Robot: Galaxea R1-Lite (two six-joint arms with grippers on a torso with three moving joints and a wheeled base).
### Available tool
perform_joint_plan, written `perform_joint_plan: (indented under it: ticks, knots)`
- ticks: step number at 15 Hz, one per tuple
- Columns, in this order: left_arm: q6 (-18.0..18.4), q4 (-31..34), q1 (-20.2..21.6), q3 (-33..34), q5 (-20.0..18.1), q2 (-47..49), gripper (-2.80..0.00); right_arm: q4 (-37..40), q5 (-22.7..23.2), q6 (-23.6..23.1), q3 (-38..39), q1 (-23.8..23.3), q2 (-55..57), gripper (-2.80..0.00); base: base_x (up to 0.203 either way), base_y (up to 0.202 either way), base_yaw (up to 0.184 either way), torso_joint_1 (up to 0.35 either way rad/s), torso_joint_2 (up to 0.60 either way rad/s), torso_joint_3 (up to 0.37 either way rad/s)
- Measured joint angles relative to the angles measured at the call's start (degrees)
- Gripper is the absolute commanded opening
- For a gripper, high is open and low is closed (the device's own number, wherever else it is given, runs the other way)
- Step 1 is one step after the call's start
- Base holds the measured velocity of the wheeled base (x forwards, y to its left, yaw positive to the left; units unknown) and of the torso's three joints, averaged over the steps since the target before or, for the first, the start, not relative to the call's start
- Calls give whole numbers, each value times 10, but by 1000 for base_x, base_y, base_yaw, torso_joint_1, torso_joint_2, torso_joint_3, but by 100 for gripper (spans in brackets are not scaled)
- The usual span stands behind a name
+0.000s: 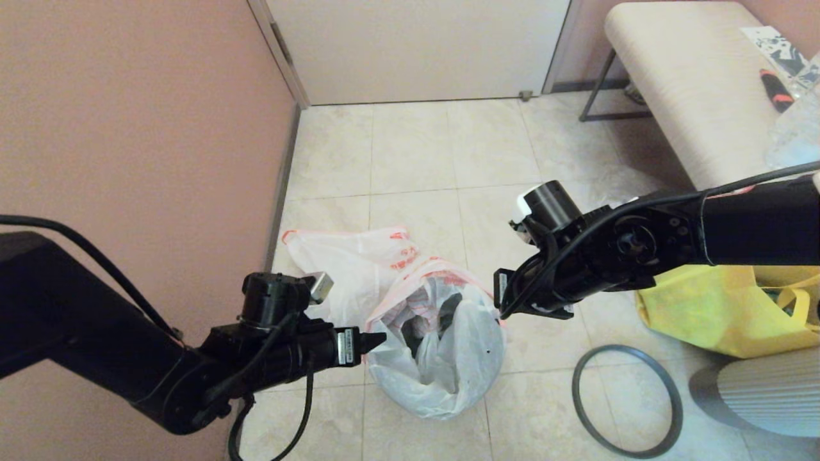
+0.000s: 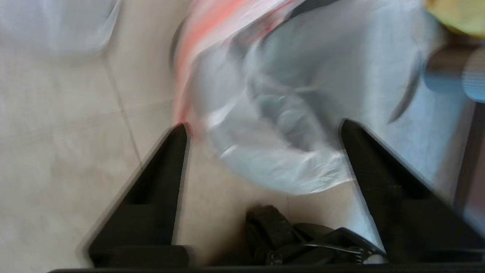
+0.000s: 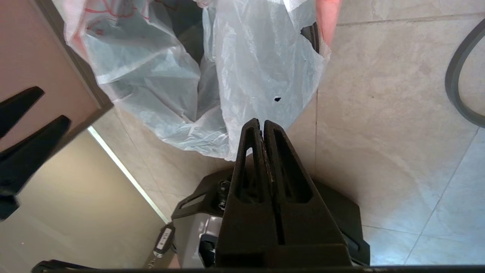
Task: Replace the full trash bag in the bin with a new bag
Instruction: Put the new garbage bag on the trash can
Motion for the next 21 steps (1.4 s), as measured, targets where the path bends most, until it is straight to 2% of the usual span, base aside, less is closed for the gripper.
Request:
perform_joint_plan:
  ticks: [4,6,9,13,17,21]
  knots:
    - [33,138,-39,-129,0,-14,-280,-6,0,7,1,-20,-12,-280,0,0,0,0,0,0]
    - [49,199,-53,-202,1,12,-280,-20,4,7,1,-41,-16,-280,0,0,0,0,0,0]
    - [53,256,-61,-305,11,84,-280,-29,8,8,1,-60,-25,-280,0,0,0,0,0,0]
    - [54,287,-60,-408,24,163,-280,-31,20,15,2,-64,-34,-280,0,0,0,0,0,0]
    - [48,293,-27,-517,40,210,-280,-40,35,19,11,-63,-39,-280,0,0,0,0,0,0]
    - [42,300,2,-541,40,230,-280,-54,39,19,23,-64,-36,-280,0,0,0,0,0,0]
